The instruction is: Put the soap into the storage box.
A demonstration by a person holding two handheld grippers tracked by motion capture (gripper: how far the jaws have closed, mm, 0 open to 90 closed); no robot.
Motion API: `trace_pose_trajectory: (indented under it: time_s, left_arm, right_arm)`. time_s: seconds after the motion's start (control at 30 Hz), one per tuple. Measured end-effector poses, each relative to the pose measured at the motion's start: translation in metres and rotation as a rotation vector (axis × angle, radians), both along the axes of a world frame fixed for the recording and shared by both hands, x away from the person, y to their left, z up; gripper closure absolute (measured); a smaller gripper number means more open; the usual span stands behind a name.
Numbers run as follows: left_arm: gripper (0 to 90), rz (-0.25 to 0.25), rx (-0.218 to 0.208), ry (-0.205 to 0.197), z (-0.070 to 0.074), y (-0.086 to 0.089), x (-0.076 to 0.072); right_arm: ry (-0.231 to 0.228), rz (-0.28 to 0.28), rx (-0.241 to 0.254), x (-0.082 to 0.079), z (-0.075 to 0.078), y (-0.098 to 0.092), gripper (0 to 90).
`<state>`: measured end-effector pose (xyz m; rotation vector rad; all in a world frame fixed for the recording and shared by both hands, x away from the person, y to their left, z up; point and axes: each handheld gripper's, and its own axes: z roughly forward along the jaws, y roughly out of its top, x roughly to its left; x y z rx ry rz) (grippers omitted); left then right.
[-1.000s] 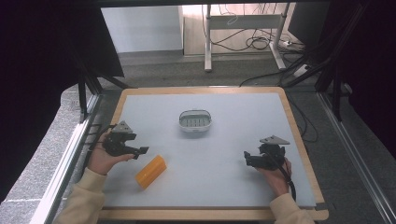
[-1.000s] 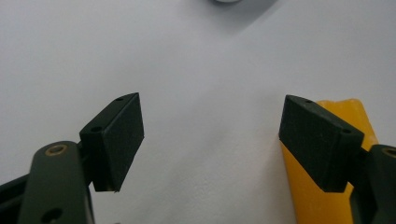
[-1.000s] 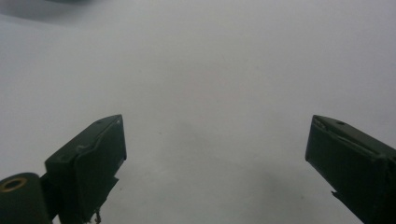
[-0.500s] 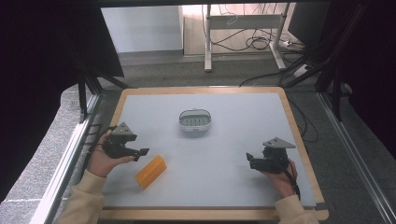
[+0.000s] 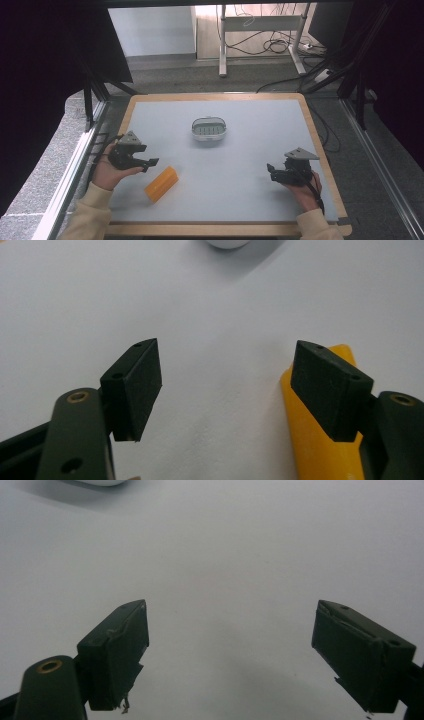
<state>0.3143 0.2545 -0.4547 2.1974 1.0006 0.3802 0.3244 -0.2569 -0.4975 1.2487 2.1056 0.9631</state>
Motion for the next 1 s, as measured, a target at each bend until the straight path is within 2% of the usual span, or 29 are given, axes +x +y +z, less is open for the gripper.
trace_pose_trajectory:
  time_s: [0.13, 0.23, 0.63, 0.9, 1.0]
  left_arm:
    - [30.2, -0.014, -0.017, -0.026, 0.009, 0.000, -0.005]
    - [30.5, -0.015, -0.019, -0.029, 0.012, 0.000, -0.007]
    - [30.8, -0.054, -0.018, -0.001, 0.018, -0.013, -0.014]
    - [31.0, -0.065, -0.009, 0.031, 0.014, -0.018, -0.016]
    - [30.9, -0.082, 0.006, 0.042, 0.013, -0.022, -0.017]
  right_arm:
    - [0.004, 0.000, 0.011, -0.001, 0.000, -0.002, 16.0]
    - [-0.001, 0.003, 0.008, -0.001, 0.001, -0.001, 16.1]
    - [-0.012, 0.015, 0.000, -0.005, 0.003, 0.003, 16.1]
    - [-0.018, 0.026, -0.008, -0.007, 0.003, 0.004, 16.1]
    - [-0.018, 0.026, -0.013, -0.006, 0.003, 0.004, 16.1]
